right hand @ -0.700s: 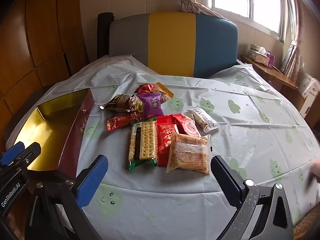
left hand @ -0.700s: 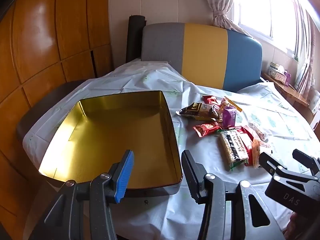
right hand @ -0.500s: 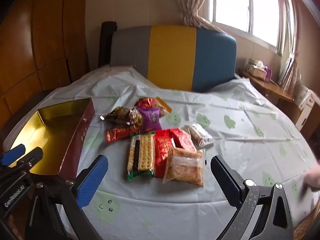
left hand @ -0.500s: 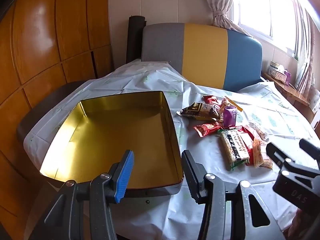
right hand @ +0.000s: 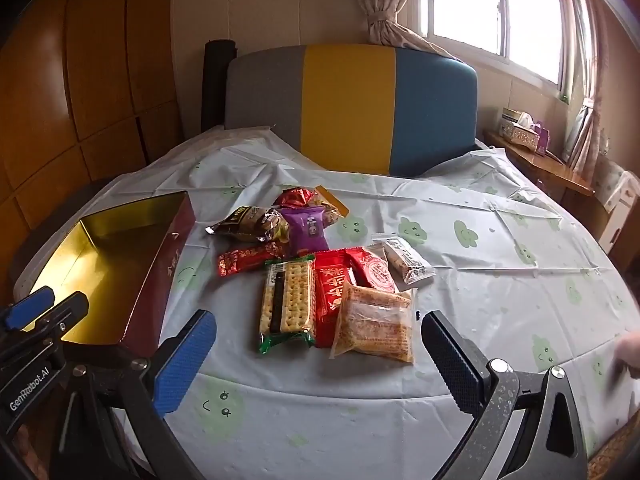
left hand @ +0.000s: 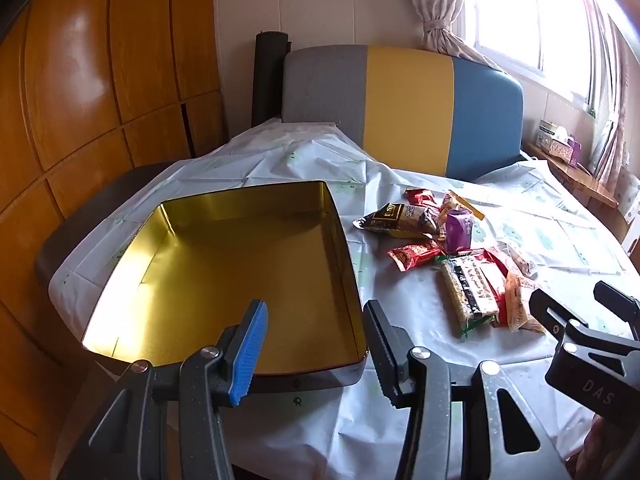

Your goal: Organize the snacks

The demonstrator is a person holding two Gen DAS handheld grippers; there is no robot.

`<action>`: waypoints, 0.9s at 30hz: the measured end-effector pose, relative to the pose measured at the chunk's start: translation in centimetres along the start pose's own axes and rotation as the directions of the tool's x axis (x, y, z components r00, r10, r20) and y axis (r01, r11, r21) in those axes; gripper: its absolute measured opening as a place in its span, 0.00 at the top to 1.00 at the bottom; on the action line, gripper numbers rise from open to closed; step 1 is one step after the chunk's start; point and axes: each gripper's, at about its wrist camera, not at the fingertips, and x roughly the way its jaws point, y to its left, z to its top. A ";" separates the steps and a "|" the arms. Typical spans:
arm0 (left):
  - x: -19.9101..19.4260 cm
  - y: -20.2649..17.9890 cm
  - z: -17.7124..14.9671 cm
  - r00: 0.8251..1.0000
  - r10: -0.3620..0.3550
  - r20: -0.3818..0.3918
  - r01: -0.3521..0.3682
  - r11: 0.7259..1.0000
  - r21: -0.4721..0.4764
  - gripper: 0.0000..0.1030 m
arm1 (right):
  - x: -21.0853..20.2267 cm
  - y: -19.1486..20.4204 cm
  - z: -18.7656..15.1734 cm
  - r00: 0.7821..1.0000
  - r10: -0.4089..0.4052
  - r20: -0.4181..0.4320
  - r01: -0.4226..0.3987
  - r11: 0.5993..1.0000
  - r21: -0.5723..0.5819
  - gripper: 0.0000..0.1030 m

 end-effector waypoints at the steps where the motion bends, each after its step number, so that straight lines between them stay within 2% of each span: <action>1: 0.0 0.0 0.0 1.000 0.001 -0.001 -0.001 1.000 0.000 0.51 | 0.0 0.0 0.0 1.000 -0.001 0.001 0.001 1.000 0.000 0.00; 20: 0.0 -0.5 -0.1 1.000 0.004 -0.009 -0.004 1.000 0.022 0.51 | -0.2 -0.3 0.5 0.999 -0.012 0.038 0.012 1.000 -0.019 0.00; 27: 0.2 -0.7 -0.1 1.000 0.002 -0.017 -0.002 0.999 0.034 0.51 | 0.4 -0.6 0.3 1.000 -0.005 0.018 0.005 1.000 -0.002 0.00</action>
